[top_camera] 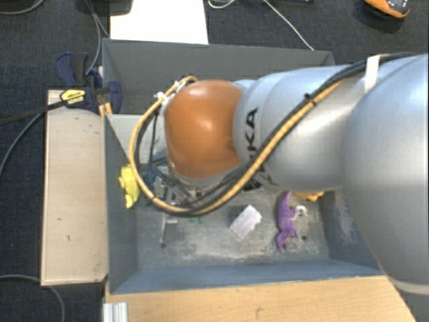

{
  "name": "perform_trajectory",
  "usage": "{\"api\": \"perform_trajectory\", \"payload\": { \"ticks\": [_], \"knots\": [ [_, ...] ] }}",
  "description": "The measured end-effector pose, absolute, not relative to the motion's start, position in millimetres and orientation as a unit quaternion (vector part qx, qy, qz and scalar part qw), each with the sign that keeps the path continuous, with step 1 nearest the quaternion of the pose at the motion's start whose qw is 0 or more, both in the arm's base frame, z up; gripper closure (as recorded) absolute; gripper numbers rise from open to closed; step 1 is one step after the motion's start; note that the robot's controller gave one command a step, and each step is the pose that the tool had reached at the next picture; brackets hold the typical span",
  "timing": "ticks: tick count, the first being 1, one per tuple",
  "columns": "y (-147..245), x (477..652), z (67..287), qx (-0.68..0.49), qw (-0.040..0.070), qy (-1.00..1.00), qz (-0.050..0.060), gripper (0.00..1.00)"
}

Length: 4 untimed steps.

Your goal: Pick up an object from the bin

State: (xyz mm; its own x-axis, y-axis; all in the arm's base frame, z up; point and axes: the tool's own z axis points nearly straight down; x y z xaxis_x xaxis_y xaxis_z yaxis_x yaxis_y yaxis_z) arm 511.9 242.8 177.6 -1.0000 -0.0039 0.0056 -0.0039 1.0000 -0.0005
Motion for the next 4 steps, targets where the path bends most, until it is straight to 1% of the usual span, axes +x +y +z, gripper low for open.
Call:
{"api": "perform_trajectory", "payload": {
  "ticks": [1, 2, 3, 4],
  "knots": [
    [241.7, 514.1, 182.0, -0.001, -0.001, -1.000, -0.001, 0.00],
    [247.0, 517.9, 136.6, -0.017, -0.002, -1.000, -0.002, 0.00],
    [223.5, 548.4, 113.9, -0.036, 0.001, -0.999, -0.001, 0.00],
    [221.9, 550.2, 136.9, -0.103, -0.002, -0.995, -0.001, 0.00]
  ]
}}
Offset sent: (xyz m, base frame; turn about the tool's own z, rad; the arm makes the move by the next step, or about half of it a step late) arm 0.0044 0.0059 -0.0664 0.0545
